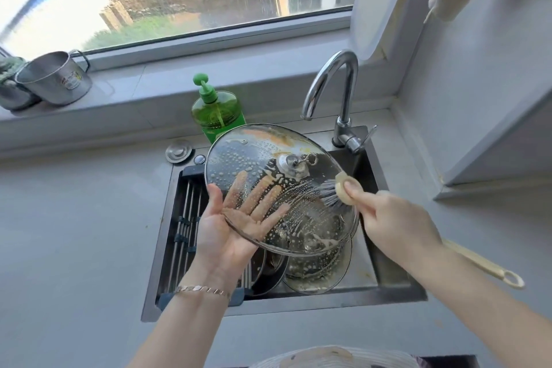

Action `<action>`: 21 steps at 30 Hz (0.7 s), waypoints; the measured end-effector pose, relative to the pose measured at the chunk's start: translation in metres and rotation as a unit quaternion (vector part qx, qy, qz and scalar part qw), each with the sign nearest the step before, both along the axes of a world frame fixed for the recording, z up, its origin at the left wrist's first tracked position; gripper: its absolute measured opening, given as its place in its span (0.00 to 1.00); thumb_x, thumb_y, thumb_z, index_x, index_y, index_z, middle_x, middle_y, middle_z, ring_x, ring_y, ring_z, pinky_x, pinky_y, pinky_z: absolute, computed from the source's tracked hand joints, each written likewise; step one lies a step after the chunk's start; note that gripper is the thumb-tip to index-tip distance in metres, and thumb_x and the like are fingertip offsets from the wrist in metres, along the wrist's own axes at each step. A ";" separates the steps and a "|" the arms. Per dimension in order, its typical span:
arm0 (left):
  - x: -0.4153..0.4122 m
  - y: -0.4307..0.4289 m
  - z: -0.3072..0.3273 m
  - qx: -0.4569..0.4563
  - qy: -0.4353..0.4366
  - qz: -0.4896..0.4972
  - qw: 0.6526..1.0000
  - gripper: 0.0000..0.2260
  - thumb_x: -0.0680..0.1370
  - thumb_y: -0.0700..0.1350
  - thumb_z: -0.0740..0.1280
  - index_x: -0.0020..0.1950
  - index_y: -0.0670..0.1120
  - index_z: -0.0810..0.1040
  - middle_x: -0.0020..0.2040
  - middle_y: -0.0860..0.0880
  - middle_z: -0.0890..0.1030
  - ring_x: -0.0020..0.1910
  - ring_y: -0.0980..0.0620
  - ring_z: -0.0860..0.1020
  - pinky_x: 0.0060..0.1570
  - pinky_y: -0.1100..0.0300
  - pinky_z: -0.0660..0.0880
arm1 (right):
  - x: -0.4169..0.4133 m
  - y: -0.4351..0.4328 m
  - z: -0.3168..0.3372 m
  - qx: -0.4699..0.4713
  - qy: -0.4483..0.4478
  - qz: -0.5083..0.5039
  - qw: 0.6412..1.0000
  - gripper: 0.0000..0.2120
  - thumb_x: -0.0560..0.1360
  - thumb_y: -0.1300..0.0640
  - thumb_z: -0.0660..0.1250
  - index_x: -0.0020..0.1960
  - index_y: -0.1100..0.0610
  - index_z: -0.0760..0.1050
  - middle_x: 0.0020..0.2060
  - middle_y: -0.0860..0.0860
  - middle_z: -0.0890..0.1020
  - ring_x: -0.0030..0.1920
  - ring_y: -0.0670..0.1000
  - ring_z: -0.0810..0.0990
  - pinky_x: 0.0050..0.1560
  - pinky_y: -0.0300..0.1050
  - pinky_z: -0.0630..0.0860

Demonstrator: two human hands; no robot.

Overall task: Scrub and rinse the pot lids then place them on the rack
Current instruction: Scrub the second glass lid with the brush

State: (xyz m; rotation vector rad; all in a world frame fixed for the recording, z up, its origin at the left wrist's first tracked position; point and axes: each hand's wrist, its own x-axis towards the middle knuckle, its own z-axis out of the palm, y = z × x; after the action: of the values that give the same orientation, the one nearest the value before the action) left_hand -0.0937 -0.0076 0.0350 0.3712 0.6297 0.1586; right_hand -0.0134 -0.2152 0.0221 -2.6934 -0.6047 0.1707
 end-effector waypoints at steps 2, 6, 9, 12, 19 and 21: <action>0.000 0.001 0.001 0.003 -0.004 0.000 1.000 0.24 0.78 0.60 0.56 0.64 0.44 0.74 0.58 0.34 0.79 0.57 0.34 0.77 0.48 0.29 0.71 | -0.009 -0.001 0.000 0.008 0.000 0.029 1.000 0.24 0.77 0.58 0.62 0.68 0.38 0.67 0.33 0.48 0.68 0.31 0.52 0.67 0.28 0.42 0.62; 0.003 0.005 0.001 -0.003 0.000 0.023 1.000 0.25 0.78 0.59 0.55 0.67 0.44 0.72 0.58 0.33 0.79 0.58 0.34 0.76 0.47 0.29 0.71 | -0.044 -0.001 -0.007 0.059 -0.045 0.166 0.983 0.22 0.69 0.61 0.64 0.59 0.44 0.77 0.27 0.46 0.66 0.22 0.48 0.58 0.21 0.34 0.52; 0.003 0.005 0.001 -0.014 -0.006 0.046 0.999 0.25 0.78 0.59 0.56 0.66 0.43 0.72 0.59 0.34 0.78 0.60 0.34 0.75 0.50 0.30 0.72 | -0.018 -0.008 -0.009 0.035 0.001 0.006 0.999 0.22 0.75 0.60 0.64 0.65 0.39 0.72 0.30 0.47 0.66 0.28 0.54 0.69 0.26 0.42 0.61; 0.002 0.006 0.000 -0.011 -0.012 0.045 0.999 0.25 0.78 0.59 0.56 0.66 0.43 0.73 0.59 0.34 0.78 0.60 0.35 0.76 0.50 0.30 0.71 | -0.037 -0.004 -0.010 0.076 0.043 0.078 0.993 0.20 0.73 0.57 0.59 0.61 0.42 0.76 0.29 0.47 0.68 0.23 0.53 0.69 0.22 0.37 0.57; -0.002 0.005 0.002 -0.016 -0.019 0.034 0.999 0.24 0.78 0.58 0.57 0.66 0.42 0.73 0.59 0.34 0.78 0.60 0.35 0.75 0.50 0.29 0.71 | -0.001 -0.015 -0.017 0.066 0.026 -0.009 0.997 0.19 0.80 0.54 0.57 0.66 0.35 0.67 0.31 0.47 0.68 0.34 0.53 0.70 0.32 0.44 0.62; -0.003 0.004 0.002 -0.013 -0.018 0.015 1.000 0.25 0.76 0.57 0.59 0.66 0.42 0.72 0.58 0.34 0.79 0.58 0.35 0.76 0.48 0.29 0.70 | -0.025 -0.006 -0.006 0.106 0.018 0.104 0.989 0.20 0.76 0.57 0.59 0.63 0.37 0.73 0.29 0.45 0.65 0.27 0.50 0.68 0.24 0.36 0.58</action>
State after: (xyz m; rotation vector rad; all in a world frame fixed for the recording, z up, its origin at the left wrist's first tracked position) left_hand -0.0967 -0.0033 0.0372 0.3327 0.6008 0.1851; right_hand -0.0385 -0.2211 0.0165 -2.4152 -0.8425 0.1975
